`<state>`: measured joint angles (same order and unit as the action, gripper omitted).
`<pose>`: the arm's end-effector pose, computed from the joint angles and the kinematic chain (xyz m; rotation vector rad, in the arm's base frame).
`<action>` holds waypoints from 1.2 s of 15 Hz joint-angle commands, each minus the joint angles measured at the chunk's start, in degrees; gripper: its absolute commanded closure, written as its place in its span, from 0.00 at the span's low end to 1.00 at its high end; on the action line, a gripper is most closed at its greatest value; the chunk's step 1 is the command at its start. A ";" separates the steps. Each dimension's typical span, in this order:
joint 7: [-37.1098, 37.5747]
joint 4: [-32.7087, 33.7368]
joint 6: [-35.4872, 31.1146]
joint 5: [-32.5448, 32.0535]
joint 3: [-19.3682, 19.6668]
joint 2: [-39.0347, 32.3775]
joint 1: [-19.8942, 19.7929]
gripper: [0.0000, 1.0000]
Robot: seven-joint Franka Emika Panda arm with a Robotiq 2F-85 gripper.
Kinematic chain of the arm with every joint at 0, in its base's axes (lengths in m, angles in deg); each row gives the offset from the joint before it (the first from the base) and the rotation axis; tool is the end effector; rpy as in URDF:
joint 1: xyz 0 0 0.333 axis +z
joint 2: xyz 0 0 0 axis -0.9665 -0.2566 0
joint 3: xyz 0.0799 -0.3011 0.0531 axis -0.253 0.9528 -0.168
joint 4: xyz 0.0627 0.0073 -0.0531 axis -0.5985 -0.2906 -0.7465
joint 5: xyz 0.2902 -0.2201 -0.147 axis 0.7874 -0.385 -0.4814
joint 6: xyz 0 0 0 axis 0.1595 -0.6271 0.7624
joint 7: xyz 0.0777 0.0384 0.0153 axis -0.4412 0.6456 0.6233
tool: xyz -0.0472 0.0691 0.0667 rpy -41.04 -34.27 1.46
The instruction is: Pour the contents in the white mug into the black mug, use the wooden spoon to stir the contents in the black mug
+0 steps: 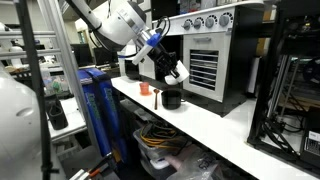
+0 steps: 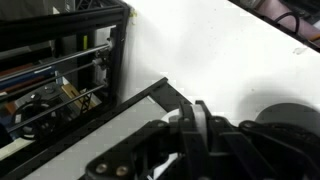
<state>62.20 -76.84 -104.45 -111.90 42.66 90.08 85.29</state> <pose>0.4643 0.1207 0.3905 2.4460 0.4610 0.3933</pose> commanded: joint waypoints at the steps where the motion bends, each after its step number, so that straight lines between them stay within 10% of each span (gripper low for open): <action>1: -4.42 -4.21 -4.91 5.95 1.67 3.54 -2.60 0.98; 7: -12.72 -5.09 -4.65 17.84 3.81 4.06 -5.25 0.98; 18: -11.73 -3.63 -1.08 16.36 2.09 2.89 -6.16 0.98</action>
<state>50.86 -80.49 -105.46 -96.05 46.35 92.91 80.75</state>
